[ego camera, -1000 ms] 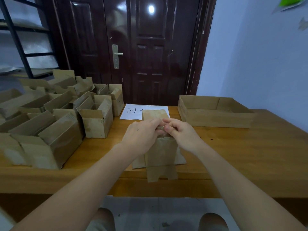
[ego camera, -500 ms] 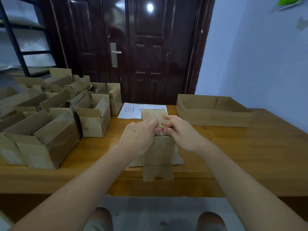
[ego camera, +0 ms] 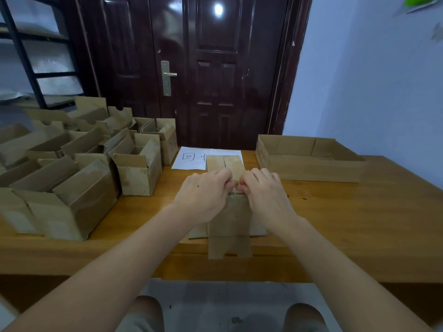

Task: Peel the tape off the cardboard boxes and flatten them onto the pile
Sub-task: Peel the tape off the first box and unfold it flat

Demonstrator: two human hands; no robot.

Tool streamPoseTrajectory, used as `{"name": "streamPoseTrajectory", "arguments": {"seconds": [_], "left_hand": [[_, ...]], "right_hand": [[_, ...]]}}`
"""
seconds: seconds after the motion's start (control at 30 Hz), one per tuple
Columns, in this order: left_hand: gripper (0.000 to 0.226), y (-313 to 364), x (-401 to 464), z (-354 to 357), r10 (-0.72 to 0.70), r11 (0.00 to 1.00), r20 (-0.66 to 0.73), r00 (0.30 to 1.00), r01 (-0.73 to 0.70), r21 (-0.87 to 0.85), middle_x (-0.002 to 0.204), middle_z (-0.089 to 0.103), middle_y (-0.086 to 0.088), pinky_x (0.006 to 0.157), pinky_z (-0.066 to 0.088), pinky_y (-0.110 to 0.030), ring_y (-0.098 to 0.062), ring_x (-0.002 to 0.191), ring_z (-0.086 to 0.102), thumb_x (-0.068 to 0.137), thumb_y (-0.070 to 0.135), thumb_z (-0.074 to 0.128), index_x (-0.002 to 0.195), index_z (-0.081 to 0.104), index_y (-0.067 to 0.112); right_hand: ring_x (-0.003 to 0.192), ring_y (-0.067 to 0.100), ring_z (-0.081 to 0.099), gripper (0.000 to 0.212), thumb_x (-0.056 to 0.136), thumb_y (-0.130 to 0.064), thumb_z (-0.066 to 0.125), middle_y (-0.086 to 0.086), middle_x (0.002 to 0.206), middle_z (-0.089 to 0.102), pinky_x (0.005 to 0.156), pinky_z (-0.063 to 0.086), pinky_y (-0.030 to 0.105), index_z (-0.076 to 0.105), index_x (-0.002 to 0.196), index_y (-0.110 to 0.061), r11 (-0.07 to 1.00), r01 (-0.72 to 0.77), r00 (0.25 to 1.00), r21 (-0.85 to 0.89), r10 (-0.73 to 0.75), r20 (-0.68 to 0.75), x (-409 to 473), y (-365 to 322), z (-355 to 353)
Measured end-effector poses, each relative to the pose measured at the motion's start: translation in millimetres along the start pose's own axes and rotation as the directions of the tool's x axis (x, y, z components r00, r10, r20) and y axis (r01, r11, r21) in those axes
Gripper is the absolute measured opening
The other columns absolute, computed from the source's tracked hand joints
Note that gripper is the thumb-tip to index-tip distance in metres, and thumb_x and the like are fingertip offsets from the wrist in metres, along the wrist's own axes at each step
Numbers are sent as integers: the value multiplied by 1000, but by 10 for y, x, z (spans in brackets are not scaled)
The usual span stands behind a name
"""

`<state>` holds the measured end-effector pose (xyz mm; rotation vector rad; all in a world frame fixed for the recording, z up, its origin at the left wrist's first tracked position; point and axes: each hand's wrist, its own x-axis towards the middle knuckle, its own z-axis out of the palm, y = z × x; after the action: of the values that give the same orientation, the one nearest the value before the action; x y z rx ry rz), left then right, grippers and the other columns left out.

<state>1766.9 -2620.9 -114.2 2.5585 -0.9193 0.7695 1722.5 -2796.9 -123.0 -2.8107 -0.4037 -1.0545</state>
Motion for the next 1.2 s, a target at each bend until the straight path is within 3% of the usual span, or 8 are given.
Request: {"name": "streamPoseTrajectory", "arguments": {"seconds": [0.13,0.33,0.6,0.7,0.77,0.87,1.03,1.2], "left_hand": [[34,63,16,-20,67,998,55,996,-67,-10,97,55,15,58,44,-15,-5,71,56,106,44,41,139,45,36],[44,102,24,-78,33,987,171,985,-59,149,103,48,10,64,40,-19,-8,80,52,104,56,43,139,55,32],[40,183,56,-60,40,975,165,985,-75,210,103,53,7,72,60,-30,-13,80,62,104,51,48,136,60,31],[39,155,22,-21,48,972,154,987,-81,220,100,47,8,68,60,-30,-13,74,60,104,51,46,134,60,31],[44,129,9,-15,49,973,142,989,-79,216,98,45,10,67,59,-31,-13,73,61,103,59,39,130,60,31],[48,127,21,-32,62,972,163,985,-97,215,100,43,11,68,58,-28,-11,77,59,102,62,39,133,58,30],[52,185,26,-64,64,968,178,982,-104,229,104,37,12,67,53,-23,-9,79,53,102,60,38,140,54,29],[54,210,25,-93,58,956,207,977,-114,270,106,38,10,66,55,-25,-10,77,53,103,60,37,144,50,27]], "right_hand": [[84,8,49,16,109,-30,43,-9,99,49,79,36,23,52,115,-19,991,-115,970,69,97,223,38,-64,-98],[72,9,54,13,109,-32,43,-3,94,55,67,42,24,45,111,-20,992,-59,947,-114,91,307,119,-156,-185],[78,17,56,14,105,-19,53,3,94,52,67,49,26,46,117,-14,963,-138,898,-231,220,380,164,-289,-292],[81,15,56,12,105,-24,54,0,97,55,70,51,28,50,113,-16,973,-169,881,-158,221,419,205,-300,-306],[86,15,58,14,104,-33,54,-2,100,57,79,56,35,57,108,-19,968,-250,860,-7,226,458,230,-201,-368],[99,11,54,17,98,-27,65,-7,111,50,92,52,29,65,115,-26,960,-254,855,115,168,490,195,-36,-534],[91,6,56,23,101,-14,60,-12,99,54,83,49,17,69,120,-21,963,-233,898,135,160,410,86,-25,-571],[89,5,62,26,96,-13,65,-9,100,66,77,51,15,72,119,-22,885,-411,847,220,281,452,134,-61,-591]]}}
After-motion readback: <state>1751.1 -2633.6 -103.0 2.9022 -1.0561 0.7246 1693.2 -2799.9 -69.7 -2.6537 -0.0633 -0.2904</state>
